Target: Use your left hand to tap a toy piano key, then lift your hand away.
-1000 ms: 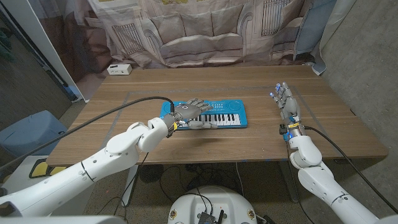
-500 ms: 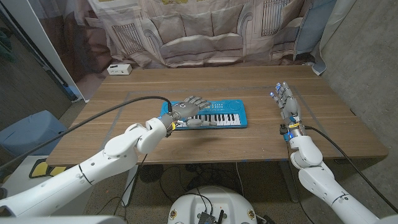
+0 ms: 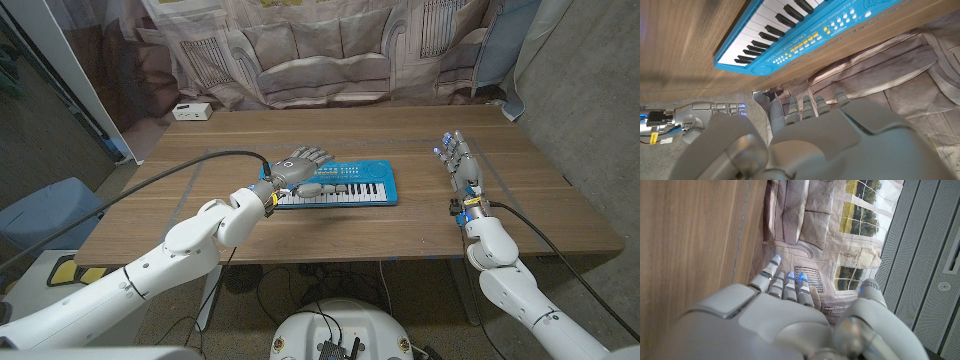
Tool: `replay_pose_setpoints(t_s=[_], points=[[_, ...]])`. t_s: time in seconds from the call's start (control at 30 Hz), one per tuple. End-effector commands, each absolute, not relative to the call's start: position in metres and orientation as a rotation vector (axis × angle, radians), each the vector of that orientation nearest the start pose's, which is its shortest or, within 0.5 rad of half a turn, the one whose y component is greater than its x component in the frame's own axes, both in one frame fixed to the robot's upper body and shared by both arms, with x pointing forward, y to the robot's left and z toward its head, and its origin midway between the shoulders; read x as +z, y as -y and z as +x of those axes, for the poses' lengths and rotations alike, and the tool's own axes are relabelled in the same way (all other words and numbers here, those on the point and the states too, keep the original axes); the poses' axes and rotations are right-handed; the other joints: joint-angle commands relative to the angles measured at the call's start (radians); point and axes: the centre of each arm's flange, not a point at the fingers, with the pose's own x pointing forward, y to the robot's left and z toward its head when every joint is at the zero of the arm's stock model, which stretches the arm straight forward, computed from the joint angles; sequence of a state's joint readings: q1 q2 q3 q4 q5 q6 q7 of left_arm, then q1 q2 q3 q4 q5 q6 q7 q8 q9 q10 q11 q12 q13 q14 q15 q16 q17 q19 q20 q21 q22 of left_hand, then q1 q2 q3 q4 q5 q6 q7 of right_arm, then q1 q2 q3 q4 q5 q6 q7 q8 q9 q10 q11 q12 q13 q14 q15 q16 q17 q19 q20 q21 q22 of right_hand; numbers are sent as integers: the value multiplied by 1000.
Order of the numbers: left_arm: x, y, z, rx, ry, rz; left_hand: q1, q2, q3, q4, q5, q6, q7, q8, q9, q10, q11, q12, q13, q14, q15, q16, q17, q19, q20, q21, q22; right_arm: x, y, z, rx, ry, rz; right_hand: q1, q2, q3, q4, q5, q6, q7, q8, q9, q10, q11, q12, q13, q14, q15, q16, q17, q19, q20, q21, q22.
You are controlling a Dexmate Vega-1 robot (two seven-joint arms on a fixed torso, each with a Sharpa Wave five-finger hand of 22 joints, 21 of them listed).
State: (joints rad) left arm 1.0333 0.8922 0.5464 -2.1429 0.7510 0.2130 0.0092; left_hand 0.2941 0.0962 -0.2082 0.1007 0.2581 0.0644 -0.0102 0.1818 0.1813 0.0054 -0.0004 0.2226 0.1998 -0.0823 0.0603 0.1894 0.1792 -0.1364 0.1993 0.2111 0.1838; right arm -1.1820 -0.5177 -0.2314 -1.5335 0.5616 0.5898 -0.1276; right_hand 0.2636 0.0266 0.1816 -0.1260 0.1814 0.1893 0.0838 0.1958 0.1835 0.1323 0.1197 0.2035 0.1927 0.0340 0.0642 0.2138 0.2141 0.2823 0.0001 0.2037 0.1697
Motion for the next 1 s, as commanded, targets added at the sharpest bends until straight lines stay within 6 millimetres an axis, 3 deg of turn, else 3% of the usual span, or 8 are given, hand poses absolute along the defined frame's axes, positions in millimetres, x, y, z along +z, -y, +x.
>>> replay_pose_setpoints(t_s=[0.03, 1.0], points=[[-12, -163, 498, -6, 843, 1459, 16, 4, -7, 1, -3, 13, 5, 11, 1, 12, 3, 5, 2, 6, -8, 6, 2, 15, -24, 7, 1, -76, 318, 559, 82, 827, 100, 3, 7, -2, -2, 3, 8, 4, -2, 3, 10, 3, 4, 4, 6, 4, 2, -1, 12, 1, -1, 3], [8, -180, 504, 100, 833, 1228, 27, 6, -11, -3, -6, 48, 21, 19, 0, 56, 6, 16, -1, 57, -21, 14, 0, 44, -38, 7, -2, -70, 321, 572, 163, 837, 127, 0, 7, -5, -2, 3, 9, 4, -1, 4, 13, 5, 3, 5, 5, 8, 0, 0, 12, 2, -3, 3]])
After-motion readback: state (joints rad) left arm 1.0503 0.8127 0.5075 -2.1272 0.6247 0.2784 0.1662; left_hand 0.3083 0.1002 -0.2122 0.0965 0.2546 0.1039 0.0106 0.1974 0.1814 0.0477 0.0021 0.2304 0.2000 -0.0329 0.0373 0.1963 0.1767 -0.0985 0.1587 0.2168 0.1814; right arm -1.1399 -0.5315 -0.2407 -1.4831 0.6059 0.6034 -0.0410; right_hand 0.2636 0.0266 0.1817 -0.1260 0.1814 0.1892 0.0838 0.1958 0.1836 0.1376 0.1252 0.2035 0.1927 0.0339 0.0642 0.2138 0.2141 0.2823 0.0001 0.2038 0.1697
